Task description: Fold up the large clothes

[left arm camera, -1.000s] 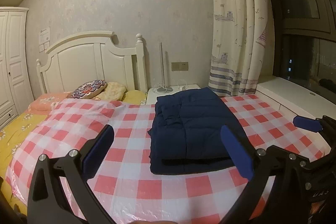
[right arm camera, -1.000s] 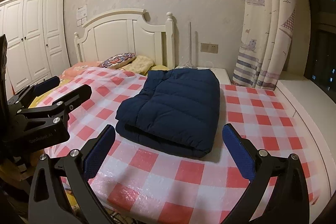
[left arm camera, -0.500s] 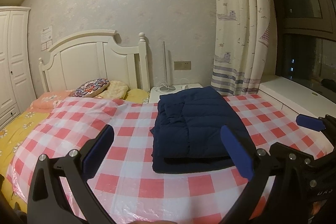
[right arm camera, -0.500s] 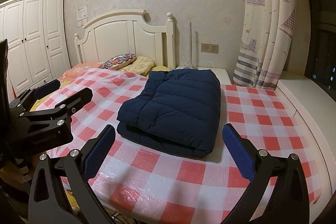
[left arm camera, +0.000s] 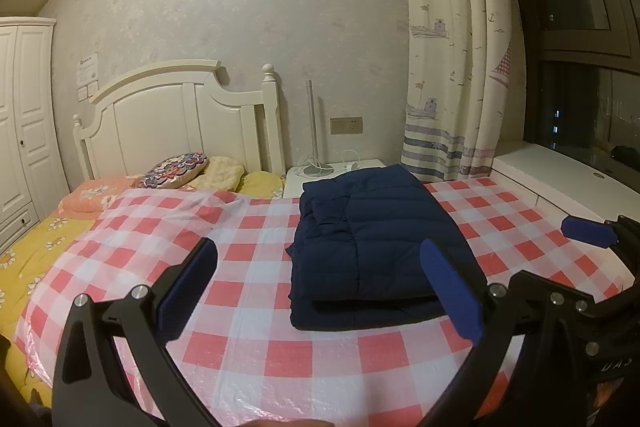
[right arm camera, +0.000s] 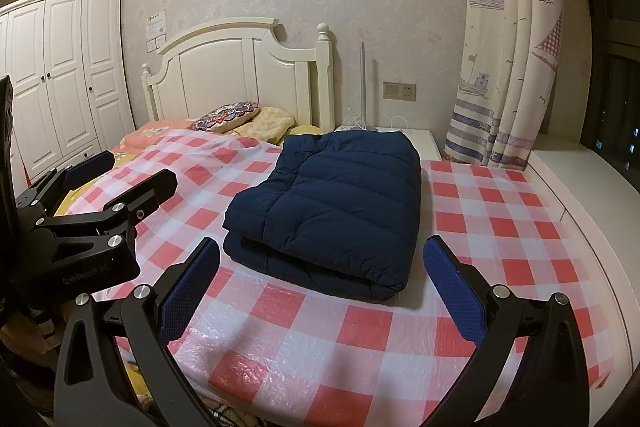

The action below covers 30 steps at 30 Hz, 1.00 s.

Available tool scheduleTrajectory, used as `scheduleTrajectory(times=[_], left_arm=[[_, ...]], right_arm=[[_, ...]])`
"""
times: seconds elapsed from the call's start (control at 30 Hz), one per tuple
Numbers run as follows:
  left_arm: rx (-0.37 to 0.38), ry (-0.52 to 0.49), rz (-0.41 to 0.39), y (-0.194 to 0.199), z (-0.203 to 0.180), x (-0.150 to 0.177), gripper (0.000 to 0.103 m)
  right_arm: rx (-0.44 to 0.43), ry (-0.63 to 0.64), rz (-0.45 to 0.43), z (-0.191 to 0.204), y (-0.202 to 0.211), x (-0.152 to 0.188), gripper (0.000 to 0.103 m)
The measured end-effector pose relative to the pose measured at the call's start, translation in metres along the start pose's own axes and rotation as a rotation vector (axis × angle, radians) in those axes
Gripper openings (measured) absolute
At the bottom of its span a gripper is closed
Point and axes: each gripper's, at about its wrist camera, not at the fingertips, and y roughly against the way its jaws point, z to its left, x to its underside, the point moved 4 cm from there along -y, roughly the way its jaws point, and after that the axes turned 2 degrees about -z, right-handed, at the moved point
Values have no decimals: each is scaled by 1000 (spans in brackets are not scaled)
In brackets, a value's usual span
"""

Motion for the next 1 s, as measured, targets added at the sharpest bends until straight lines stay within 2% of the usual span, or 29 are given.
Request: scheduleTrajectory(times=[1.0], left_arm=[[13, 6, 11, 0, -1, 5, 101]], right_arm=[[-14, -2, 18, 8, -7, 10, 98]])
